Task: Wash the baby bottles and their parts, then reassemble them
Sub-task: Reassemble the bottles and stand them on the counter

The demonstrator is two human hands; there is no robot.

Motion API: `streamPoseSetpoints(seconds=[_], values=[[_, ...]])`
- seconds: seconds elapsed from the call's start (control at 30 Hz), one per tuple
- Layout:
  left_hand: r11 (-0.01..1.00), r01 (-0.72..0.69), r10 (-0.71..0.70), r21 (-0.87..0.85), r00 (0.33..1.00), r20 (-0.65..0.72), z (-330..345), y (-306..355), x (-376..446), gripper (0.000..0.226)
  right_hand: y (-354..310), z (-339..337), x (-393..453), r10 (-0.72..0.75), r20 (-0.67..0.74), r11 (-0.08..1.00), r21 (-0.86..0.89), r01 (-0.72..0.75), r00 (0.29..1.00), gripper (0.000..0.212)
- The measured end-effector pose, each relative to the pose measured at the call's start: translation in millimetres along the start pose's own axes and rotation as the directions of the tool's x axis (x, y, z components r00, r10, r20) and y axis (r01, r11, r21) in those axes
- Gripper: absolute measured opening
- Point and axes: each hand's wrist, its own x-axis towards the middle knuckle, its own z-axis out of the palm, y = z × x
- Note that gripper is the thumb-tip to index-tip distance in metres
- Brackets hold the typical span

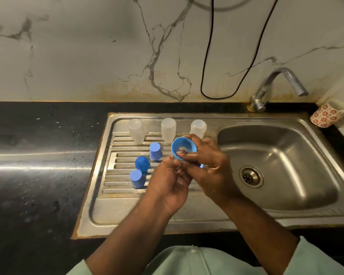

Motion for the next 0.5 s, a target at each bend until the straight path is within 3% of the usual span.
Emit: streamPoseSetpoints(seconds=[0.1, 0.17, 0.27, 0.4, 0.5], values=[[0.997, 0.067, -0.066, 0.029, 0.998, -0.016, 5.1, 7.7, -2.8, 0.028, 2.6, -6.6, -1.2, -0.029, 0.027, 0.998, -0.055, 0.03, 0.999, 0.022], [0.994, -0.018, 0.023, 0.105, 0.998, -0.055, 5.6, 1.5, -2.3, 0.026, 2.0, -5.5, -5.1, 0.024, 0.019, 0.998, -0.061, -0.023, 1.0, 0.019], [0.97, -0.17, 0.185, 0.177, 0.98, -0.072, 0.6, -6.5, -0.4, 0.021, -0.7, -1.0, -4.0, 0.215, 0.023, 0.977, -0.017, -0.215, 0.976, 0.018], [0.988, -0.067, 0.051, 0.14, 0.992, 0.117, -8.4, 5.9, 1.6, 0.017, 1.4, -19.8, 19.0, 0.464, 0.255, 0.793, 0.308, -0.526, 0.848, 0.037], [0.976, 0.0, -0.039, 0.217, 0.984, 0.175, -11.1, 9.1, 1.8, 0.036, 6.4, -29.6, 32.5, 0.493, 0.338, 0.834, 0.078, -0.546, 0.801, 0.033]])
